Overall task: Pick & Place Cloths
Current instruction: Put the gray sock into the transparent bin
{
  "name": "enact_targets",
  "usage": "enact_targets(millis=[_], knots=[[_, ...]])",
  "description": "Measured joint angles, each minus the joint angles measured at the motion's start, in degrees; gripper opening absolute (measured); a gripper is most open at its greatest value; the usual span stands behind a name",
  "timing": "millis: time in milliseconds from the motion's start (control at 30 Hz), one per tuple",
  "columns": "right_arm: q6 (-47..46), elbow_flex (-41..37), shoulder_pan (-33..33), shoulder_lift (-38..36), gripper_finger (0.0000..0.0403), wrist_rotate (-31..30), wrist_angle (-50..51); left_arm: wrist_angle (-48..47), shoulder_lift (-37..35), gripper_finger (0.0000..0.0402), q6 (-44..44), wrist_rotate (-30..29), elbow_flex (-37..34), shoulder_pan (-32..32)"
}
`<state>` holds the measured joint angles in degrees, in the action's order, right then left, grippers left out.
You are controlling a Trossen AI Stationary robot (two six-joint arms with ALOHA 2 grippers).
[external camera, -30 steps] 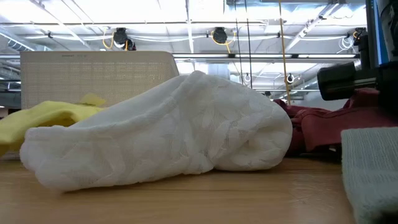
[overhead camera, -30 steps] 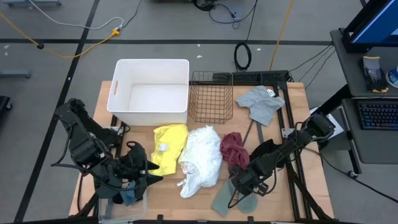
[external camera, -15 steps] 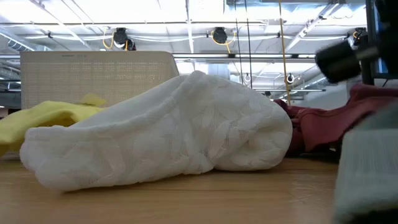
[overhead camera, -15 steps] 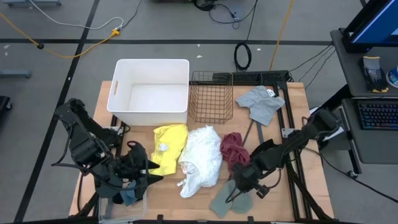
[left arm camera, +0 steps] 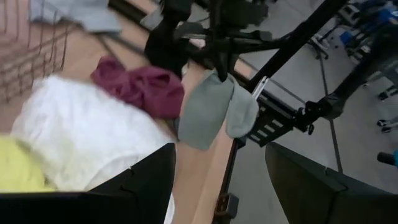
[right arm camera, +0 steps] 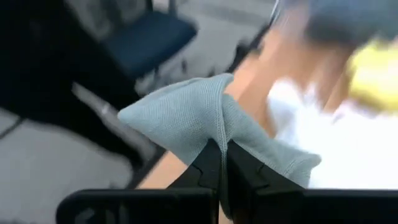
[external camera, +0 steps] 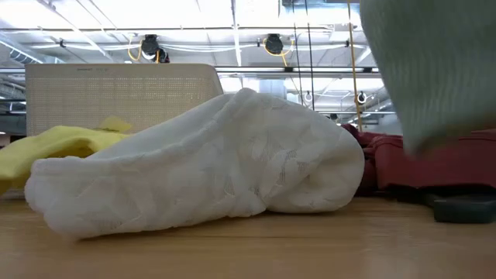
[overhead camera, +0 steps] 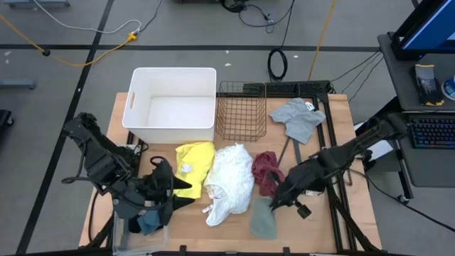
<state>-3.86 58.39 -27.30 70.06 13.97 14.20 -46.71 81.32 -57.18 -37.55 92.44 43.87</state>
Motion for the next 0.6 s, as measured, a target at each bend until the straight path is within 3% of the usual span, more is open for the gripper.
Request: enact_targets(millis=[233, 600], knots=[[0.14, 0.04, 3.02, -4.46, 0.0001, -2.14, -12.15, 6.89, 0.08, 0.0253, 11.20, -0.18, 0.00, -2.58], [0.22, 0.04, 7.30, -4.54, 0.0000, -2.16, -25.40, 14.52, 1.41, 0.0253, 23.37, 1.62, -0.09, -7.84]])
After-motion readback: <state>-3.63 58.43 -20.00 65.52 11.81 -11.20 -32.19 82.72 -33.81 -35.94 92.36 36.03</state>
